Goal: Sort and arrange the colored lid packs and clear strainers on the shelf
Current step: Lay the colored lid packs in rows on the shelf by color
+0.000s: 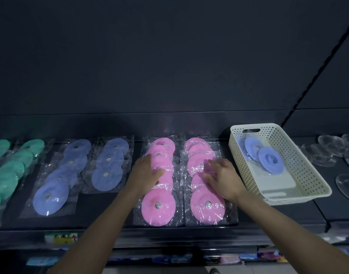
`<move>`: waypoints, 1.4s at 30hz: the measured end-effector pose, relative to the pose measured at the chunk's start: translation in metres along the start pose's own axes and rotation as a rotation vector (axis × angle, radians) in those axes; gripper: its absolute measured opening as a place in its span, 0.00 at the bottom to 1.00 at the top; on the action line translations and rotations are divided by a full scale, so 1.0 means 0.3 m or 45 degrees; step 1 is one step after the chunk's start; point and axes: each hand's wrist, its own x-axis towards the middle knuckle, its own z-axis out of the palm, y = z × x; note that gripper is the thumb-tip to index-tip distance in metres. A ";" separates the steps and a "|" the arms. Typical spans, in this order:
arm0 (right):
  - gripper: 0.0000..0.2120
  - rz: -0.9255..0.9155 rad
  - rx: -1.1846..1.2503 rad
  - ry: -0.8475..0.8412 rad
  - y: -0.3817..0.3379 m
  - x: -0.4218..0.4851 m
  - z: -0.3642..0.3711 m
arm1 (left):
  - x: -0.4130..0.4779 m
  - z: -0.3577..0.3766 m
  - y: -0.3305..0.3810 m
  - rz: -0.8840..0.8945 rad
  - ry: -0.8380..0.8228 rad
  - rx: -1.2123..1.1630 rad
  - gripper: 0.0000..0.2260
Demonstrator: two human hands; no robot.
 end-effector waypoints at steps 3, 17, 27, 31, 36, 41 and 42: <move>0.20 0.026 0.020 -0.027 -0.010 0.042 -0.008 | 0.056 -0.006 0.018 -0.065 0.084 -0.043 0.07; 0.28 -0.321 -0.344 -0.224 -0.117 0.176 0.099 | 0.200 0.051 -0.039 -0.148 -0.049 0.201 0.26; 0.22 -0.228 0.011 -0.007 -0.109 0.109 -0.094 | 0.187 0.015 0.131 0.140 0.150 0.092 0.20; 0.16 -0.072 0.073 0.255 0.009 0.062 -0.220 | 0.180 0.032 0.289 0.294 0.144 0.014 0.18; 0.17 0.247 0.031 0.275 0.229 0.045 -0.324 | 0.184 0.101 0.496 0.490 0.079 -0.104 0.16; 0.08 0.391 0.083 0.140 0.398 0.055 -0.345 | 0.217 0.204 0.700 0.639 -0.004 -0.060 0.15; 0.07 0.393 0.078 0.122 0.407 0.054 -0.353 | 0.231 0.227 0.737 0.649 -0.048 -0.038 0.15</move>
